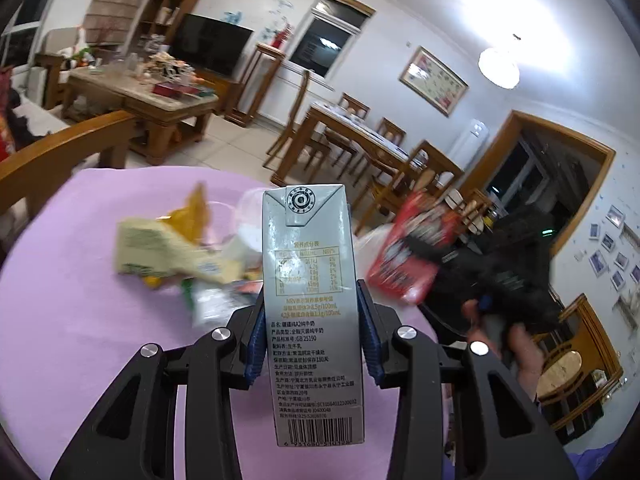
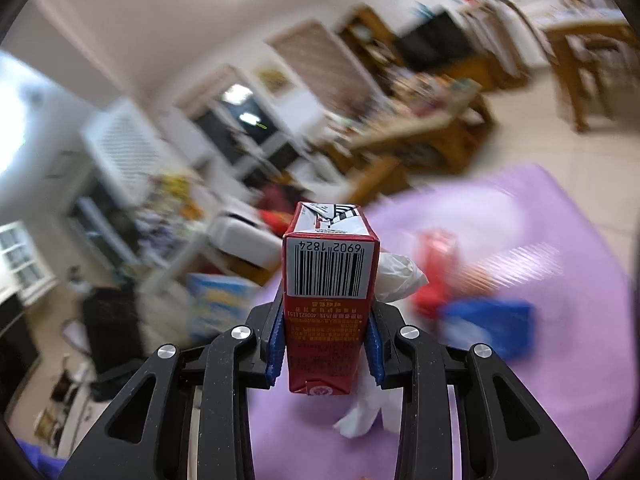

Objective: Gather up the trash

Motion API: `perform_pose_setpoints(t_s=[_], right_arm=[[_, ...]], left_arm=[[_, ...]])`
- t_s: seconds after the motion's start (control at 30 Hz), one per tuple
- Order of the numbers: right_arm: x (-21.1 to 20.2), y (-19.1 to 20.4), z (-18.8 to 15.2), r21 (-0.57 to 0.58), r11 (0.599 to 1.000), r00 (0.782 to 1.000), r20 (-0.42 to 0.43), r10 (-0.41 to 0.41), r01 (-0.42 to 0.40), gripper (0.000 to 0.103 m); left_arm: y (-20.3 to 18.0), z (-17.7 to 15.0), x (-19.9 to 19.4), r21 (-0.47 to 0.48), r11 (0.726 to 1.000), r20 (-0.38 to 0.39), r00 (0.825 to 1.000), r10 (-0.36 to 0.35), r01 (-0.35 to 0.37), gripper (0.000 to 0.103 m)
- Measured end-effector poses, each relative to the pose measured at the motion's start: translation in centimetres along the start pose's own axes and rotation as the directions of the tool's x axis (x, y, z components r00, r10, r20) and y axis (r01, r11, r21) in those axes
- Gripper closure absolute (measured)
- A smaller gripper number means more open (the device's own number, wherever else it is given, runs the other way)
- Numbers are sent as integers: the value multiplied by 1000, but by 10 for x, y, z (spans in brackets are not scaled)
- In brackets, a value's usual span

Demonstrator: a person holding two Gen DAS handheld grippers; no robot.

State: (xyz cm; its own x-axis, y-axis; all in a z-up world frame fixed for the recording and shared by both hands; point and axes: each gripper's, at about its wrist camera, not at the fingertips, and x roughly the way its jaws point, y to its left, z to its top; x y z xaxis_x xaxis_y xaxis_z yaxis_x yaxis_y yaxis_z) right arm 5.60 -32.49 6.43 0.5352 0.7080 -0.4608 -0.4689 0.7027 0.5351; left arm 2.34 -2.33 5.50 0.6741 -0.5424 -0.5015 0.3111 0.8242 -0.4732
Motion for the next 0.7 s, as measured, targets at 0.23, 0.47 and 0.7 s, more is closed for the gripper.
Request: perform_pose_setpoints(t_s=[0.23, 0.47, 0.7], right_arm=[[22, -29, -30, -90, 985, 976, -153, -157, 145, 20], [53, -3, -69, -289, 938, 928, -258, -268, 191, 60], [10, 4, -57, -197, 975, 979, -154, -133, 101, 93]], left_arm=[[-19, -5, 37, 25, 1000, -55, 998, -17, 18, 64], [-14, -7, 41, 35, 999, -77, 997, 9, -6, 63], [-17, -11, 43, 44, 999, -80, 997, 13, -9, 63]])
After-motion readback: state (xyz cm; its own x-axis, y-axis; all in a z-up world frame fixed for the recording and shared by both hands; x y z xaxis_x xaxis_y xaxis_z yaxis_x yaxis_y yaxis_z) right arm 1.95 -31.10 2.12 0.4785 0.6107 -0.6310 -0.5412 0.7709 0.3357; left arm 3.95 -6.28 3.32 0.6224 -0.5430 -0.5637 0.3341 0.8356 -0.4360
